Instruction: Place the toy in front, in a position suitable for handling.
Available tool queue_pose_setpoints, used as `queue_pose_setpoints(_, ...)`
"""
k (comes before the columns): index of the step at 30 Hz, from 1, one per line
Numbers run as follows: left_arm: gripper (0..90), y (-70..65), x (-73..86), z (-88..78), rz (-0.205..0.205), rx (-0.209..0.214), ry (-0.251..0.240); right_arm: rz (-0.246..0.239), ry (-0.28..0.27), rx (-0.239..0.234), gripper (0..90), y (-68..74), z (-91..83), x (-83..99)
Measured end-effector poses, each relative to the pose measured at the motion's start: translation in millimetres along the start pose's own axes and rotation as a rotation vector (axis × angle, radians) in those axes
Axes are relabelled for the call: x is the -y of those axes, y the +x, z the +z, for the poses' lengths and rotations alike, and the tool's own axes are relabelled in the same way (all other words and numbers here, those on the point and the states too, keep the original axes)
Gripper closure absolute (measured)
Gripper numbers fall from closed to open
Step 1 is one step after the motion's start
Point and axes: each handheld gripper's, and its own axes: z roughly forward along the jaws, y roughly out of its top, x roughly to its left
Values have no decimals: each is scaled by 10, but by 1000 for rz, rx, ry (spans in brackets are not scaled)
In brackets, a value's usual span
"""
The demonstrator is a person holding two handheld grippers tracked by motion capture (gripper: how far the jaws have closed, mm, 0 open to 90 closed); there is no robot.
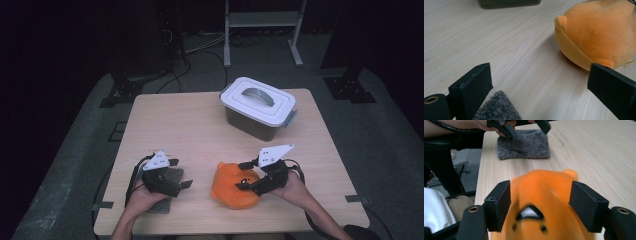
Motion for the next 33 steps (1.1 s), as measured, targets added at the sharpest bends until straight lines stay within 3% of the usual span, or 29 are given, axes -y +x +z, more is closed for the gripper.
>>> queue_pose_setpoints(8,141,83,20,-154,33,-7,30,48,-30,39,274,6,-200,188)
queue_pose_setpoints(12,171,164,89,-210,17,-15,54,75,-43,47,274,-4,-251,259)
queue_pose_setpoints(15,174,203,141,-202,19,-5,93,72,-39,49,274,0,-246,266)
queue_pose_setpoints(18,223,196,167,-177,58,0,123,72,-33,50,274,5,-234,277)
queue_pose_setpoints(25,300,261,273,-153,94,-32,186,53,-11,55,273,31,-229,288)
queue_pose_setpoints(29,348,296,322,-142,92,-34,225,49,-9,53,272,23,-237,302)
queue_pose_setpoints(31,348,317,345,-97,66,-29,275,47,-6,55,272,28,-239,305)
queue_pose_setpoints(33,346,326,385,-46,71,-31,307,42,-4,59,272,34,-241,305)
